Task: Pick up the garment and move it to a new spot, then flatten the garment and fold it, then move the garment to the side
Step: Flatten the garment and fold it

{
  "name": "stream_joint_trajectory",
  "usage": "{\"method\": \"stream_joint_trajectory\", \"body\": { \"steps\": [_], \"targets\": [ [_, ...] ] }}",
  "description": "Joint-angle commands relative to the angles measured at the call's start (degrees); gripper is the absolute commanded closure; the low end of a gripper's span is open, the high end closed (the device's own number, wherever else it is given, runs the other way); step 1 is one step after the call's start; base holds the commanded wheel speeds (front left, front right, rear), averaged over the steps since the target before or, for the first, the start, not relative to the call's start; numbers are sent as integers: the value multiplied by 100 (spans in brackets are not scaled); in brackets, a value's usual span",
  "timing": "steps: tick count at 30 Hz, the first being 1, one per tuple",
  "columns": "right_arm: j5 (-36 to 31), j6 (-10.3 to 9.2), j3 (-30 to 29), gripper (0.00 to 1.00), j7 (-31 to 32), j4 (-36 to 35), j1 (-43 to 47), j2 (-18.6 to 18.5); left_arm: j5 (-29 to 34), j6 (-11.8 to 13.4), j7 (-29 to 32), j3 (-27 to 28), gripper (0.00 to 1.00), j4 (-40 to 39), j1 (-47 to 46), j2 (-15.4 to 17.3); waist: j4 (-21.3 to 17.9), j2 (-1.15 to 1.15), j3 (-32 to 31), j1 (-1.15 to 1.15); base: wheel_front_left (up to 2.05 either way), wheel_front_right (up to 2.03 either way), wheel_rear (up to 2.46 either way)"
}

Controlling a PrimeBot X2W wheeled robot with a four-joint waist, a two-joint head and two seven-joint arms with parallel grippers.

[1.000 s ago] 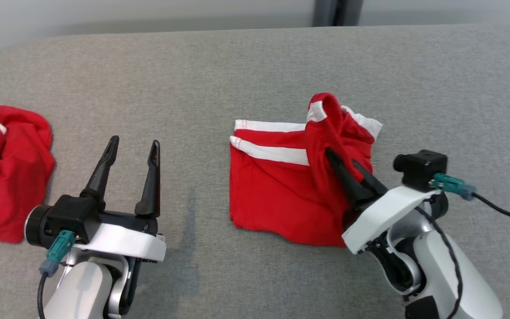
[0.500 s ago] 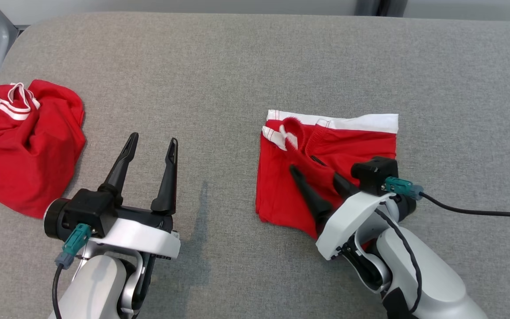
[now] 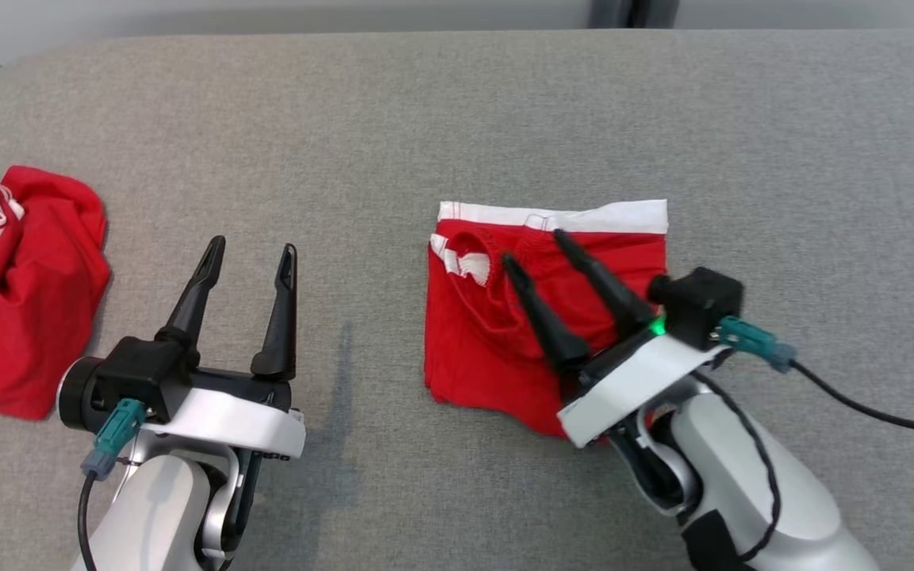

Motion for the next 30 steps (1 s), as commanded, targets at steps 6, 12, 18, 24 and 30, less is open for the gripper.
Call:
{"method": "stream_joint_trajectory", "body": {
  "steps": [6, 12, 18, 24, 30],
  "targets": [
    [-781, -2, -1270, 0, -162, -470, 555, -40, -39, 118, 10, 113, 0, -44, 152, 129, -229, 0, -196, 0, 0, 0, 0],
    [-1458, -2, -2459, 0, 29, -1028, 1130, -75, -90, 252, 49, 244, 0, -116, 313, 246, -336, 0, -326, 0, 0, 0, 0],
    [-1820, -2, -3112, 0, 319, -1575, 1698, -141, -152, 388, 69, 387, 0, -250, 578, 366, -385, 0, -551, 0, 0, 0, 0],
    [-1946, -2, -3245, 0, 598, -1960, 2149, -172, -213, 471, 143, 429, 0, -375, 901, 465, -396, 0, -875, 0, 0, 0, 0],
    [-1962, -2, -3283, 0, 788, -2198, 2522, -208, -252, 494, 251, 399, 0, -464, 1188, 559, -384, 0, -1161, 0, 0, 0, 0]
  ]
}}
